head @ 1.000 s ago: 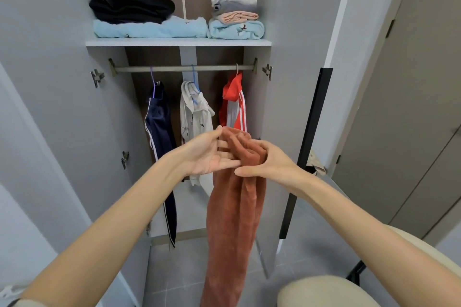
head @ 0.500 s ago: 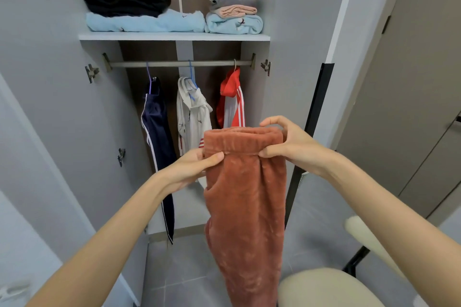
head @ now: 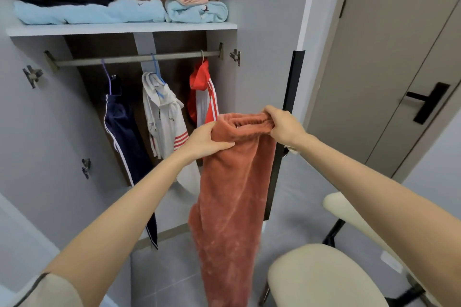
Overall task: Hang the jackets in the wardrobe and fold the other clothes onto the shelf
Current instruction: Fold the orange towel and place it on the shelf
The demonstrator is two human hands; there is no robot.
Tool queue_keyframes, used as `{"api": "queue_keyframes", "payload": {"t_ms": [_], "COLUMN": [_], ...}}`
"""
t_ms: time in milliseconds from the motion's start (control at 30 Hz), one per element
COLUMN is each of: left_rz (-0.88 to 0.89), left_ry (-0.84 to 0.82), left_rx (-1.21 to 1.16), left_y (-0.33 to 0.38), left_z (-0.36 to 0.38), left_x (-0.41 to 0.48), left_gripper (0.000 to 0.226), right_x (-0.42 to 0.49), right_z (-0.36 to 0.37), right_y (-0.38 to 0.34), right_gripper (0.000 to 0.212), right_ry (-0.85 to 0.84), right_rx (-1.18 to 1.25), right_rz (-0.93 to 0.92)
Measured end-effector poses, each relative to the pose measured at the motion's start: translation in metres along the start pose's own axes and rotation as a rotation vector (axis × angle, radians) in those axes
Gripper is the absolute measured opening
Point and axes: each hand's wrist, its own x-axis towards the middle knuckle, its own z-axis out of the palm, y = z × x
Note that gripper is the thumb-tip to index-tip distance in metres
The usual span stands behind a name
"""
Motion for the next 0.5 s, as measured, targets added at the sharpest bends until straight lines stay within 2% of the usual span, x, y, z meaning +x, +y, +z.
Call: {"api": "queue_keyframes", "payload": {"t_ms": [100, 267, 367, 500], "left_rz": [0.04, 0.07, 0.099, 0.06], "left_ry": [0.012, -0.013, -0.048, -0.071], "left_rx": [0.029, 0.065, 0.062, 0.02], "left_y": [0.016, 0.04, 0.054, 0.073], "left_z": [0.005, 0.025, 0.047, 0.088], "left_x": [0.014, 0.023, 0.02, 0.013], "left_gripper": [0.058, 0.059, 0.051, 0.058], "right_x": [0.003, -0.002, -0.012, -0.032], "right_z": [-0.014, -0.032, -0.041, -0.054], "right_y": [0.009, 0.035, 0.059, 0.095], "right_gripper": [0.042, 0.044, 0.046, 0.043], "right_ry": [0.028, 0.021, 0.04, 0.058], "right_rx": [0.098, 0.366, 0.447, 0.467], "right_rz": [0.048, 0.11, 0.159, 0.173]}}
